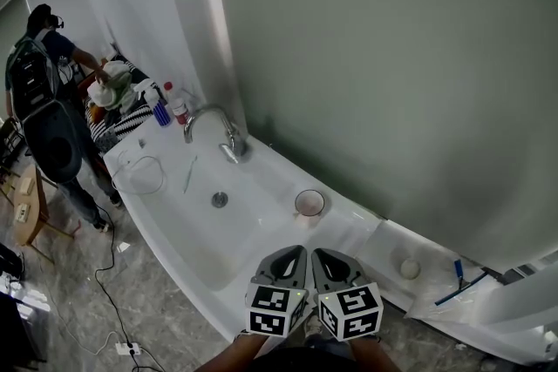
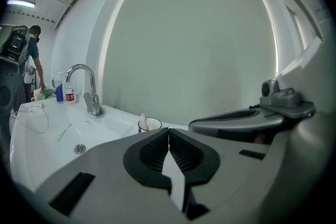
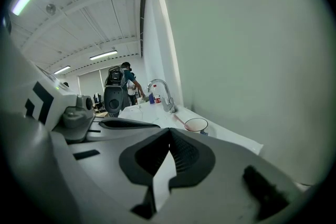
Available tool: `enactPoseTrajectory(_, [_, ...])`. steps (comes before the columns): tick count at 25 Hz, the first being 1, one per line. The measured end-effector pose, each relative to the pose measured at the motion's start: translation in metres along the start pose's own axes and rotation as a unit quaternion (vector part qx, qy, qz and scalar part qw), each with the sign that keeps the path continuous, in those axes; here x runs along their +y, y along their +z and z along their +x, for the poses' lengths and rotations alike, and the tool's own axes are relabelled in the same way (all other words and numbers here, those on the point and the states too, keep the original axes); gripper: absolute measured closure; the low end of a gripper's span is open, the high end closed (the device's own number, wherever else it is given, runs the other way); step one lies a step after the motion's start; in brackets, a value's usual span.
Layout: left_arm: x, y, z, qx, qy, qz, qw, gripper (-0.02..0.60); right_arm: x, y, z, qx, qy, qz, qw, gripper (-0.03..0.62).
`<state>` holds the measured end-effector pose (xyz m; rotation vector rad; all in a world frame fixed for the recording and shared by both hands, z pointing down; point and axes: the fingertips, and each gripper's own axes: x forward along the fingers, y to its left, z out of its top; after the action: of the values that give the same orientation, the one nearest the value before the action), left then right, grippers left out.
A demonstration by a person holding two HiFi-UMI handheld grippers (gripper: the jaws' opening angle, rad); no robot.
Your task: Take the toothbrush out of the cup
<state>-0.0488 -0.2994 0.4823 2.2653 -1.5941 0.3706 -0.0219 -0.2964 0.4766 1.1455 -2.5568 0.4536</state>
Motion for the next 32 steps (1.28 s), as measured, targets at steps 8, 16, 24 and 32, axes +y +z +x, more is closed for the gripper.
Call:
enactPoseTrajectory(8, [0.014,0.001,0.022,-0.013,0.017,0.000,0.9998,0.571,-0.010,0.002,0.014,-0.002,0.017,-0.006,1.000,0.583])
enactPoseTrajectory(16, [0.020,-0.006,0.038,-0.010,0.034,-0.010,0.9993,0.571,-0.022,0.002,0.017,-0.001,0.033,-0.011,0.999,0.583])
enactPoseTrajectory(24, [0.025,-0.005,0.055,-0.013,0.044,-0.010,0.9989,0.566,-0.030,0.002,0.019,0.001,0.043,-0.017,0.999,0.583])
enactPoseTrajectory(32, [0.033,-0.012,0.074,-0.004,0.055,-0.018,0.9983,0.514,-0.045,0.003,0.019,0.000,0.038,-0.019,0.999,0.583])
